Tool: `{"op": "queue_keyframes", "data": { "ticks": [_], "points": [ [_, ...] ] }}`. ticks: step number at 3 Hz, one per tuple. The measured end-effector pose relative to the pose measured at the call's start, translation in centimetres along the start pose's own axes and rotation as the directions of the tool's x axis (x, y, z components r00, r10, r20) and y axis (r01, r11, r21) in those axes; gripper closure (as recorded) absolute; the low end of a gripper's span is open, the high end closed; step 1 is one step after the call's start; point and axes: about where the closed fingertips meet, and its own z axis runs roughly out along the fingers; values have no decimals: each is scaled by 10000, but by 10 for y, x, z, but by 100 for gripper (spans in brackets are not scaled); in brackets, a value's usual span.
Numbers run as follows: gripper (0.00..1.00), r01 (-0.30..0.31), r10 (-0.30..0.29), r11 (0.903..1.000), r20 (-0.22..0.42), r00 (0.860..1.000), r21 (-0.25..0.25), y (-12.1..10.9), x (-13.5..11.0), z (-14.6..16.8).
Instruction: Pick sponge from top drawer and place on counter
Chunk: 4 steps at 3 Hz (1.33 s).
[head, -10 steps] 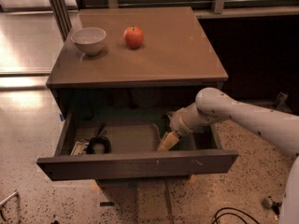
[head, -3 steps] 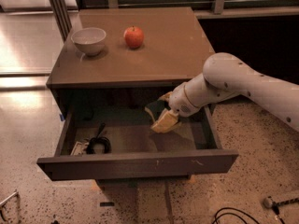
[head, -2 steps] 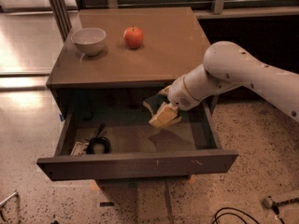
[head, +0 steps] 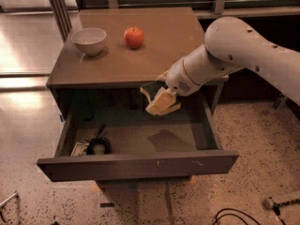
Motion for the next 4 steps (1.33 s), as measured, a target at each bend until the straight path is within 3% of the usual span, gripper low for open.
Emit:
{"op": "queue_keyframes", "data": {
  "ticks": [1, 2, 3, 4],
  "points": [
    [100, -108, 107, 9999, 169, 9998, 72, -16, -10, -3],
    [100, -302, 294, 9993, 304, 9991, 240, -47, -20, -4],
    [100, -654, 637, 9971, 448, 9970, 397, -98, -24, 3],
    [100, -845, 810, 9947, 602, 9949, 581, -132, -24, 7]
  ]
}}
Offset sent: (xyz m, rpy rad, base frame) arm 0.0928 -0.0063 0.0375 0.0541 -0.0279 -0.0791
